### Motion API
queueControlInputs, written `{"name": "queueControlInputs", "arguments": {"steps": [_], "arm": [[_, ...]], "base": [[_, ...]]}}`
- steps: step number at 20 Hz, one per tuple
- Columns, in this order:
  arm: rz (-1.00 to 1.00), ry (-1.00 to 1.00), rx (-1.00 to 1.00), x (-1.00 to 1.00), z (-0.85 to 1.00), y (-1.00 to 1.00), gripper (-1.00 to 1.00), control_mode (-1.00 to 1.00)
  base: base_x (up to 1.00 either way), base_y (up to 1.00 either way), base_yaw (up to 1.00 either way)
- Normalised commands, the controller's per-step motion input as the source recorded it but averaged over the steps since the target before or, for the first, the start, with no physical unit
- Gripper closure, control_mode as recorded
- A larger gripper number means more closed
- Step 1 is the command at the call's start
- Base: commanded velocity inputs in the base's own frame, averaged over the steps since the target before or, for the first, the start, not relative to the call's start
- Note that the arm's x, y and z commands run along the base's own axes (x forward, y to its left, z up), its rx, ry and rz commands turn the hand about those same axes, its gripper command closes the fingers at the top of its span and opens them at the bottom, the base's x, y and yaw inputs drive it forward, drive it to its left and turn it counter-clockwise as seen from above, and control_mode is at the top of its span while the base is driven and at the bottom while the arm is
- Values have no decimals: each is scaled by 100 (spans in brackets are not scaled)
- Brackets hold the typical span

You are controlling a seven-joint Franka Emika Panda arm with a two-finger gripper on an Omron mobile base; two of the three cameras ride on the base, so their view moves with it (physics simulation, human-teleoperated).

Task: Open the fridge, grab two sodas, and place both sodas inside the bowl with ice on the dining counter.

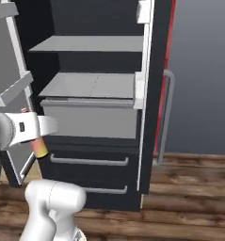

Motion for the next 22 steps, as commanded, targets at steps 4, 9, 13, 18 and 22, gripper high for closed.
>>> {"name": "queueControlInputs", "arguments": {"steps": [4,9,13,18,22], "arm": [[0,0,0,0,0,0,100,100],[0,0,0,0,0,0,100,100],[0,0,0,0,0,0,100,100],[0,0,0,0,0,0,100,100],[0,0,0,0,0,0,100,100]], "base": [[-90,0,-47],[-53,0,-60],[-14,0,-71],[4,-2,-72],[38,0,-66]]}}
